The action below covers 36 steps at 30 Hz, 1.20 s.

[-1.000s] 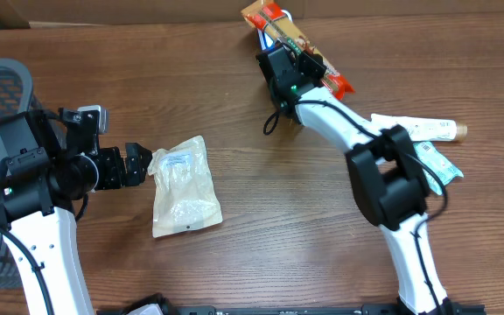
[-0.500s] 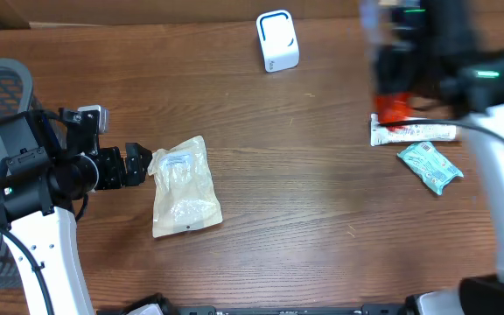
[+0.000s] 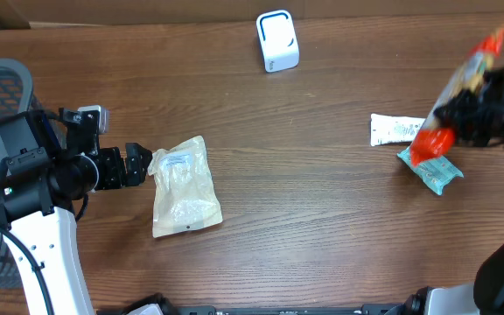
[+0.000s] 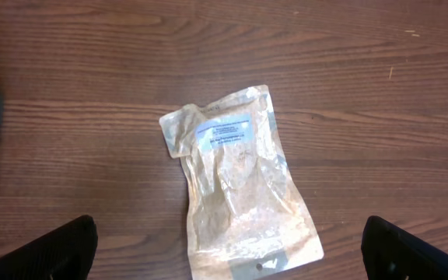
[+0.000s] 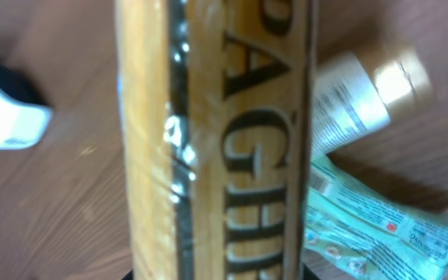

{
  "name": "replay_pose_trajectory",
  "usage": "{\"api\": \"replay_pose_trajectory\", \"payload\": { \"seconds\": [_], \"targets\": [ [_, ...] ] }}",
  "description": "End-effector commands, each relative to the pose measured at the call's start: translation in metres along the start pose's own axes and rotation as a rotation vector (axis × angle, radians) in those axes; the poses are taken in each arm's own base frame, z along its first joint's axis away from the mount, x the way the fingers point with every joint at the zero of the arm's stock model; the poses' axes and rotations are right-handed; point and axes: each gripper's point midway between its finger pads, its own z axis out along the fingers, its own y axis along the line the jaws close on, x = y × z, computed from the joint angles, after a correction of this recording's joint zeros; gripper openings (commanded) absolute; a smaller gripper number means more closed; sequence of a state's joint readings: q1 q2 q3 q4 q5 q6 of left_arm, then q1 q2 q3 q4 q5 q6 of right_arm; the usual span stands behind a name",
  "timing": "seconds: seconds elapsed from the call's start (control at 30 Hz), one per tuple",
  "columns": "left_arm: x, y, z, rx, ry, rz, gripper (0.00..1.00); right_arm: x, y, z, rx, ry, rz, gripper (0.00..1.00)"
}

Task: Scan the item barcode
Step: 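Carry the spaghetti package to the right side and release it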

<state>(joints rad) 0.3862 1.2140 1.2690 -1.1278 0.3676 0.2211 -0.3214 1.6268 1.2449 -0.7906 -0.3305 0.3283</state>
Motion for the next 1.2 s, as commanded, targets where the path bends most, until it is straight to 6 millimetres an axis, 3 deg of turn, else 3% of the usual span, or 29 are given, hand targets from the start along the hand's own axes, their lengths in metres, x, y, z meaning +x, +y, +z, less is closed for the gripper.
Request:
{"api": "replay_pose_trajectory", "payload": {
  "seconds": [0.0, 0.33, 0.37, 0.4, 0.5, 0.67, 0.77, 0.9, 1.1, 1.17],
  "targets": [
    [-0.002, -0.003, 0.0, 0.015, -0.006, 0.031, 1.0, 0.012, 0.009, -0.017, -0.077, -0.092, 0.066, 0.04],
    [-0.002, -0.003, 0.0, 0.015, -0.006, 0.031, 1.0, 0.043, -0.004, 0.03, -0.195, -0.203, 0.134, 0.04],
    [-0.002, -0.003, 0.0, 0.015, -0.006, 0.031, 0.99, 0.042, -0.004, 0.032, -0.211, -0.223, 0.138, 0.08],
    [-0.002, -0.003, 0.0, 0.015, -0.006, 0.031, 1.0, 0.04, -0.003, 0.033, -0.227, -0.245, 0.131, 0.23],
    [-0.002, -0.003, 0.0, 0.015, -0.006, 0.031, 0.99, 0.04, 0.0, 0.033, -0.231, -0.257, 0.081, 0.45],
    [-0.002, -0.003, 0.0, 0.015, -0.006, 0.031, 1.0, 0.052, 0.005, 0.035, -0.262, -0.198, 0.062, 0.57],
    [-0.002, -0.003, 0.0, 0.015, -0.006, 0.031, 1.0, 0.054, 0.019, 0.028, -0.331, -0.172, 0.032, 0.68],
    [-0.002, -0.003, 0.0, 0.015, -0.006, 0.031, 0.99, 0.05, 0.037, 0.002, -0.342, -0.159, -0.067, 1.0],
    [-0.002, -0.003, 0.0, 0.015, -0.006, 0.031, 1.0, 0.046, 0.062, -0.036, -0.231, -0.15, -0.184, 1.0],
    [-0.002, -0.003, 0.0, 0.015, -0.006, 0.031, 1.0, 0.052, 0.083, -0.048, -0.22, -0.127, -0.249, 1.0]
  ]
}}
